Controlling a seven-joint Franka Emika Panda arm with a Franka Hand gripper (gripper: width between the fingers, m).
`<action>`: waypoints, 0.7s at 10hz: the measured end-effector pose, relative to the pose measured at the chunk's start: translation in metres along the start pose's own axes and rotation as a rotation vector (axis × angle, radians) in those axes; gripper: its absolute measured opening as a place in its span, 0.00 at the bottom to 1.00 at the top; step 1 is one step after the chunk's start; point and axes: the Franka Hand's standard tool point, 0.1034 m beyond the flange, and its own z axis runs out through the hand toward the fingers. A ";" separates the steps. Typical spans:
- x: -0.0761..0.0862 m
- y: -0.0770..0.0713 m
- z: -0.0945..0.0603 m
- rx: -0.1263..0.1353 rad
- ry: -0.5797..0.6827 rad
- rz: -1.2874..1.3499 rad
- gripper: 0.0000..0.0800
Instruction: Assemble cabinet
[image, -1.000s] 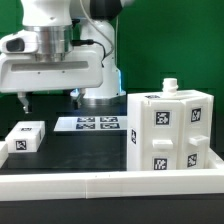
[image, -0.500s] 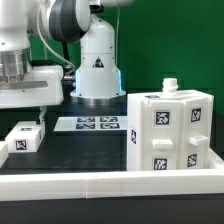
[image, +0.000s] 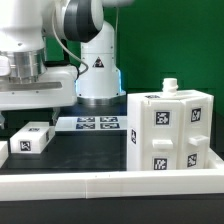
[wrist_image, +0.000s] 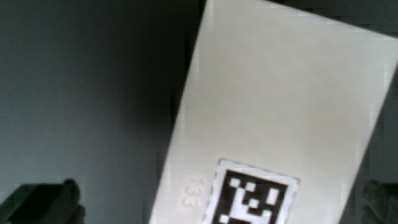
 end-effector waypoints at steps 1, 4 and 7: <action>0.000 -0.001 0.000 0.000 -0.001 -0.002 1.00; 0.006 -0.008 0.007 -0.020 0.017 0.029 1.00; 0.007 -0.011 0.015 -0.023 0.010 0.018 1.00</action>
Offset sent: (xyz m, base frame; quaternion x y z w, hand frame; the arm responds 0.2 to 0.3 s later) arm 0.0011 0.0062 -0.0223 -0.0413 0.0354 0.0471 0.9974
